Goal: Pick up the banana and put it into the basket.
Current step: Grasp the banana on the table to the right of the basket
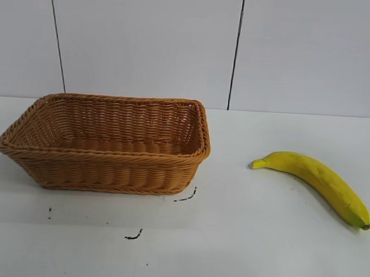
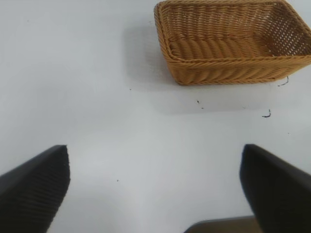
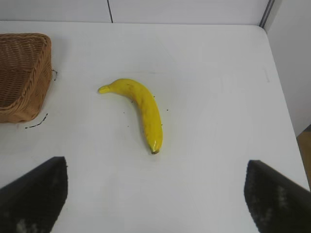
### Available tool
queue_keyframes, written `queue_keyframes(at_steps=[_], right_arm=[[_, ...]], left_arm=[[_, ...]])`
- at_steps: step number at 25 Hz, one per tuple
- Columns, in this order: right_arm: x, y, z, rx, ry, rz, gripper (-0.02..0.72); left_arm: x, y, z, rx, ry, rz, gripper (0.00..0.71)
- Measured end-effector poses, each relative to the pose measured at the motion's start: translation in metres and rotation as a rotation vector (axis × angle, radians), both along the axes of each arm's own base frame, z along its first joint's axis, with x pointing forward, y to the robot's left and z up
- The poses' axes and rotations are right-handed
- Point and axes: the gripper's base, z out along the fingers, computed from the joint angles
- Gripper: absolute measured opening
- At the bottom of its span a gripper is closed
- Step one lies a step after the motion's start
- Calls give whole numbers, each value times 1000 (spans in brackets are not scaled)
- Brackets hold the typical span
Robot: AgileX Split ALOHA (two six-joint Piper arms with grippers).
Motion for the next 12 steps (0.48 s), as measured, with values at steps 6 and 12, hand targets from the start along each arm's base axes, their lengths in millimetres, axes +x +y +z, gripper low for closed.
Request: queue_keyframes(at_steps=[6,12], right_arm=[[77,2,-39,-58,254,129,692],[130,8,-93,-92,311,284,692]], left_arm=[[0,0,0,0,0,0,690],[0,0,0,0,0,0,690]])
